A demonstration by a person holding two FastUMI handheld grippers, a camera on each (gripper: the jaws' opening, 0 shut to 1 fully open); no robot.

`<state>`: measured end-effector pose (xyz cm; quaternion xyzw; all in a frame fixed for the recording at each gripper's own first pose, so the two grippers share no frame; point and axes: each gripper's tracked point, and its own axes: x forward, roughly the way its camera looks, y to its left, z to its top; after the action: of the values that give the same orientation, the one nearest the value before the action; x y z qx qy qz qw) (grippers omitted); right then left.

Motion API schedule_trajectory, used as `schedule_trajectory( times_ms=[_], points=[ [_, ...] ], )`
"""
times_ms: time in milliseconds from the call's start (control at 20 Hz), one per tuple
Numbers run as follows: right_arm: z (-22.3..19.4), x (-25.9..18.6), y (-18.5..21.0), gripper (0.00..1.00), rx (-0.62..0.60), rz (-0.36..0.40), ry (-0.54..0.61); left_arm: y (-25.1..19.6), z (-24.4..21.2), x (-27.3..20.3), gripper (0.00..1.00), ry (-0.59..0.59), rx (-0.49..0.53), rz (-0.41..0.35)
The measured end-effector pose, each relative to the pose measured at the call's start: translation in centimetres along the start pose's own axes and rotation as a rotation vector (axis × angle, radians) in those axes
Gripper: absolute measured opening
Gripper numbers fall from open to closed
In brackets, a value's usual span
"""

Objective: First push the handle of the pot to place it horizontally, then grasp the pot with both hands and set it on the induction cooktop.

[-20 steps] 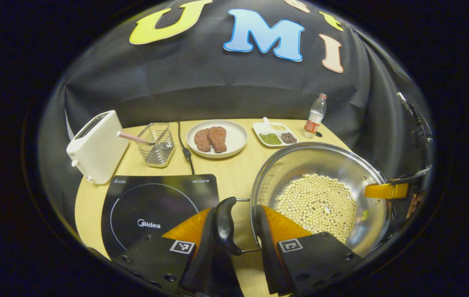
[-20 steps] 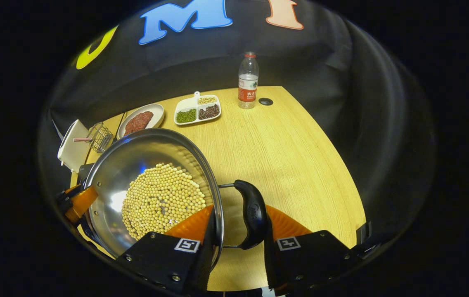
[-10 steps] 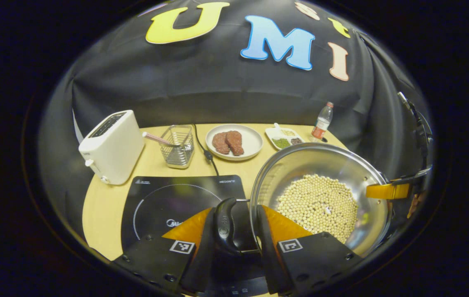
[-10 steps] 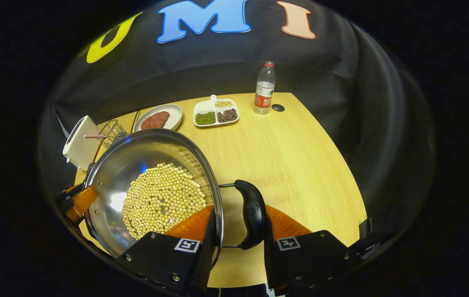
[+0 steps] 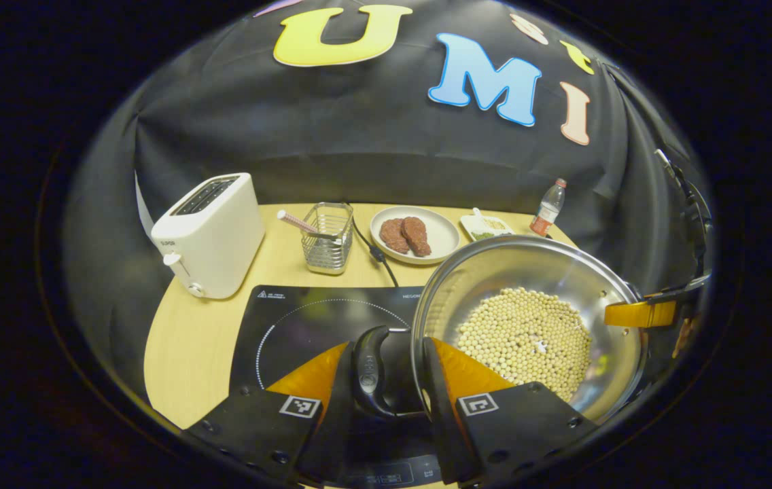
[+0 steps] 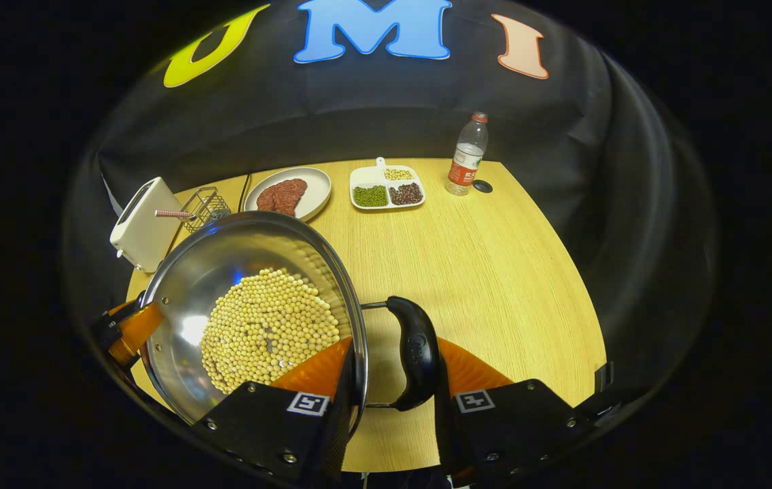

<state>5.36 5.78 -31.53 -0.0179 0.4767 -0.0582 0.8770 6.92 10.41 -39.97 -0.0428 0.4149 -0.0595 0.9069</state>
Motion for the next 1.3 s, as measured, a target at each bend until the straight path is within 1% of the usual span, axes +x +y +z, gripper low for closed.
schedule_trajectory(
  times_ms=[200, 750, 1300],
  points=[
    [0.1, 0.1, 0.8, 0.53, -0.012, 0.011, 0.006, 2.2, 0.1, -0.2, 0.56, -0.001, -0.006, 0.012],
    [0.0, 0.9, 0.2, 0.53, -0.022, 0.048, 0.028, 8.0, 0.2, -0.4, 0.56, 0.013, -0.007, 0.045],
    [-0.1, 1.6, -0.1, 0.53, -0.02, 0.097, 0.061, 13.1, 0.4, -0.5, 0.56, 0.029, -0.01, 0.097]
  ],
)
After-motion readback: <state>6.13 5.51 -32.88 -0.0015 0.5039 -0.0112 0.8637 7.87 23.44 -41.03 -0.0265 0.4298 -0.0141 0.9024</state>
